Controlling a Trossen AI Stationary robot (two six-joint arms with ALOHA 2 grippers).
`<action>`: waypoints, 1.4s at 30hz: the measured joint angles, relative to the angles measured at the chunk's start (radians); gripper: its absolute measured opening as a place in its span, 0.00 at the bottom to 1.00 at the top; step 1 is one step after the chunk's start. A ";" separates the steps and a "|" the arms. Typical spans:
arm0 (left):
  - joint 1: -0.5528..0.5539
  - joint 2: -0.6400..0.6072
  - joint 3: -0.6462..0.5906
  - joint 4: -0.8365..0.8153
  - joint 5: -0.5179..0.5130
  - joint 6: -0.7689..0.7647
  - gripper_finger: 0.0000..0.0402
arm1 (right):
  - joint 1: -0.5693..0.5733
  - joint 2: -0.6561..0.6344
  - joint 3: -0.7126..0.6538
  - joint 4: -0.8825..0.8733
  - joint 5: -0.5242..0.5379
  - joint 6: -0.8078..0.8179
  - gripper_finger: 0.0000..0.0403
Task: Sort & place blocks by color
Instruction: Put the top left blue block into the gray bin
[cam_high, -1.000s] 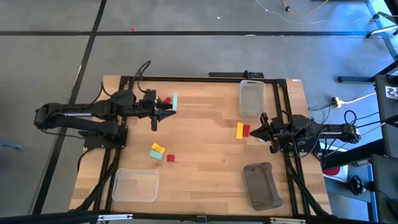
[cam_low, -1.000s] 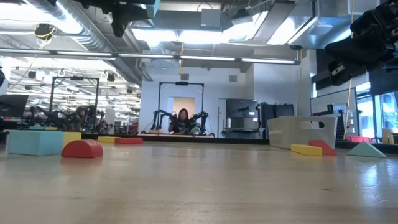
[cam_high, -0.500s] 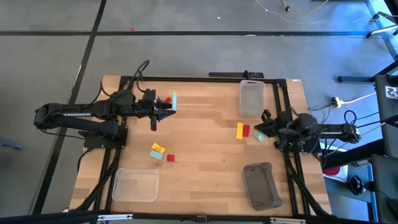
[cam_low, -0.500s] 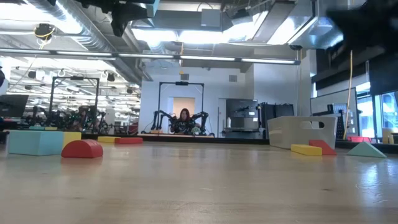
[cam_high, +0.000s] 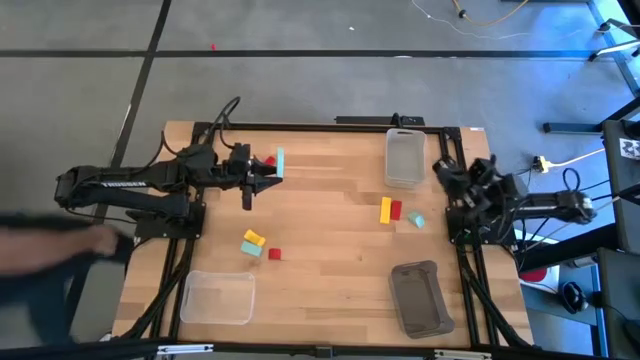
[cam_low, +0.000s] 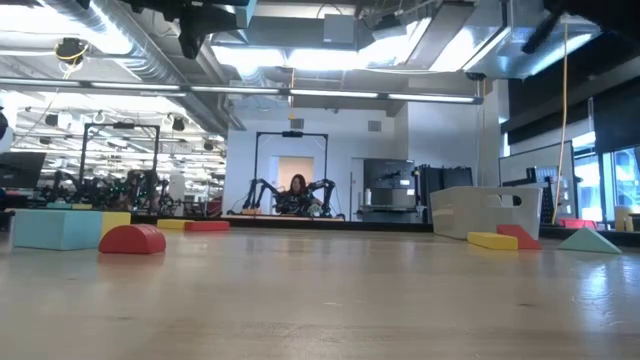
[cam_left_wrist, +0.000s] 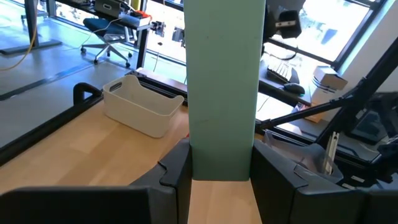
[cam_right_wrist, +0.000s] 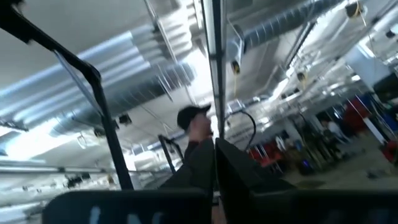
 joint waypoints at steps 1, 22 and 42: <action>0.000 0.000 0.000 0.000 -0.001 0.000 0.29 | 0.000 0.068 0.041 0.001 0.000 -0.001 0.05; 0.000 0.000 0.000 0.000 0.058 0.028 0.29 | 0.000 0.908 0.638 -0.174 0.000 -0.179 0.05; -0.022 0.241 0.002 0.307 0.099 -0.006 0.29 | -0.021 1.079 0.865 -0.423 -0.041 -0.130 0.82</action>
